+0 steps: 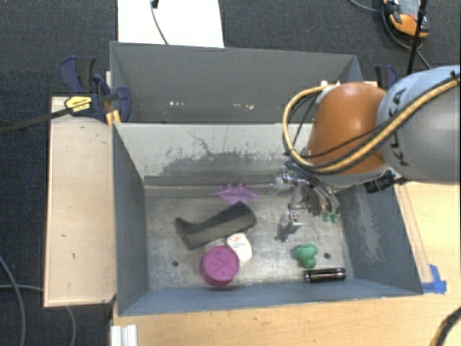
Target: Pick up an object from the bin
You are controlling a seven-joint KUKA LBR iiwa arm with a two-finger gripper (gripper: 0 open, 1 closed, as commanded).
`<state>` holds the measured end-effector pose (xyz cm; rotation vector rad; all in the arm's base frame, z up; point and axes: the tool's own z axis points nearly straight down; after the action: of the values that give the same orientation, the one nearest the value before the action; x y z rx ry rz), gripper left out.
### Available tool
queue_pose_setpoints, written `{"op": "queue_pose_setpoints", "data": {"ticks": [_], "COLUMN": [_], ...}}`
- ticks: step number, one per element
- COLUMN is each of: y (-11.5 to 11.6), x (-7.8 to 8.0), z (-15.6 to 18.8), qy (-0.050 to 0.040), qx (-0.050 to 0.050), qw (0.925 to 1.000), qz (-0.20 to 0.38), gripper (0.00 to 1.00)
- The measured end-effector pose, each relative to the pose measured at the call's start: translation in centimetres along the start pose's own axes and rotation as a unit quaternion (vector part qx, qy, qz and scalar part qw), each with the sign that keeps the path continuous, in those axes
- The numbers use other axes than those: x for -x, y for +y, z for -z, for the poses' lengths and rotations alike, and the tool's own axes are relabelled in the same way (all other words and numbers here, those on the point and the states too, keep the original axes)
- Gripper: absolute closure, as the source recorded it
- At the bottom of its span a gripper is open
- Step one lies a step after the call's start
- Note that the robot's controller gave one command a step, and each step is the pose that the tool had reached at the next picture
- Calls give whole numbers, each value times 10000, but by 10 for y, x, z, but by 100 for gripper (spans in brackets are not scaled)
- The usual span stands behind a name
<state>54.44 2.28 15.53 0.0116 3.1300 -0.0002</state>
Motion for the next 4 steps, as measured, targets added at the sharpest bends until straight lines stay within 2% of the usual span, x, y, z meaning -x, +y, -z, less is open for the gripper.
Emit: {"op": "queue_pose_setpoints", "data": {"ticks": [1, 2, 3, 4], "y": [44, 86, 88, 88], "x": [-13, 17, -3, -3], "z": [-22, -27, -71, -71], "qy": [98, 25, -62, -62], "qx": [0, 9, 33, 33], "qw": [9999, 9993, 9882, 9882], "qz": [-81, -368, -1529, -1528], "gripper": [0, 0, 100, 100]}}
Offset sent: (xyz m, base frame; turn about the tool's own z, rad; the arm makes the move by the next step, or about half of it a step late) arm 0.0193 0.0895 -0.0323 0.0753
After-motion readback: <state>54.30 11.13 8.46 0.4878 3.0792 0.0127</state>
